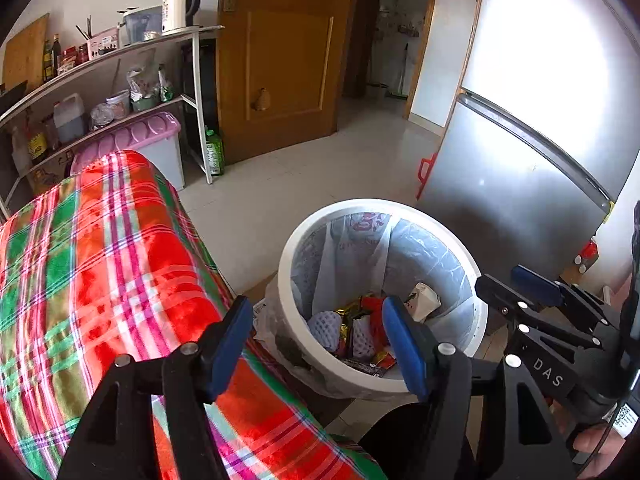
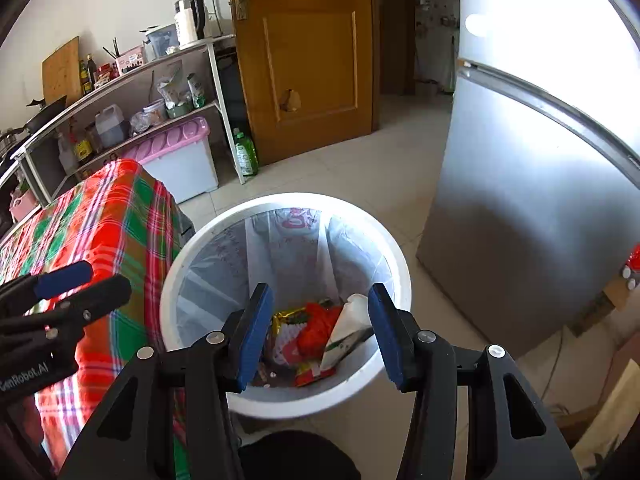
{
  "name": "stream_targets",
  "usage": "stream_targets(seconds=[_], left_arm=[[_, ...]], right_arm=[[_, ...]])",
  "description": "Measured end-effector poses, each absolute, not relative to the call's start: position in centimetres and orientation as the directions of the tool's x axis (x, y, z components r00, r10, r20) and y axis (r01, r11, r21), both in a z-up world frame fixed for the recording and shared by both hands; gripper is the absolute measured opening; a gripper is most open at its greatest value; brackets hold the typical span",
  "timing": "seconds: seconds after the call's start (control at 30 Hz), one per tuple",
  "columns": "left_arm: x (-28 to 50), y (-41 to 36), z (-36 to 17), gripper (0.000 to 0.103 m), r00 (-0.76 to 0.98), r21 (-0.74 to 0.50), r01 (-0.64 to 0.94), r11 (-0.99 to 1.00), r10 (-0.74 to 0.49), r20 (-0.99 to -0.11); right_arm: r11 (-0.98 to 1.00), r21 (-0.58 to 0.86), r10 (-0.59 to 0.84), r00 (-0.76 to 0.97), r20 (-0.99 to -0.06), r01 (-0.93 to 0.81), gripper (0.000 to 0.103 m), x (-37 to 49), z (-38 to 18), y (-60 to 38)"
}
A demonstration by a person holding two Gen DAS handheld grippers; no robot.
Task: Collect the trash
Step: 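Pull both open grippers back from the bin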
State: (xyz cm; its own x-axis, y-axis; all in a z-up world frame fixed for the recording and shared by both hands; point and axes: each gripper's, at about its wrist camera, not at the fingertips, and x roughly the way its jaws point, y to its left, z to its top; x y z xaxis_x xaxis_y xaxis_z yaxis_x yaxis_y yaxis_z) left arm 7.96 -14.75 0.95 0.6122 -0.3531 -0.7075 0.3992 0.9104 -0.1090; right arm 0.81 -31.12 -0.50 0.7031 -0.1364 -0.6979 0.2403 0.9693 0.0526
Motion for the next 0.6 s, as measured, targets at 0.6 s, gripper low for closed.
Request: stream_targets(seconds=[0.6], left_arm=[[1.1, -9.0, 2.6, 0.076, 0.721, -0.054, 0.29, 0.956, -0.255, -0.644]], right_arm=[[0.969, 0.079, -0.127, 0.748, -0.652, 0.233, 0.051, -5.6, 1.8, -25.2]])
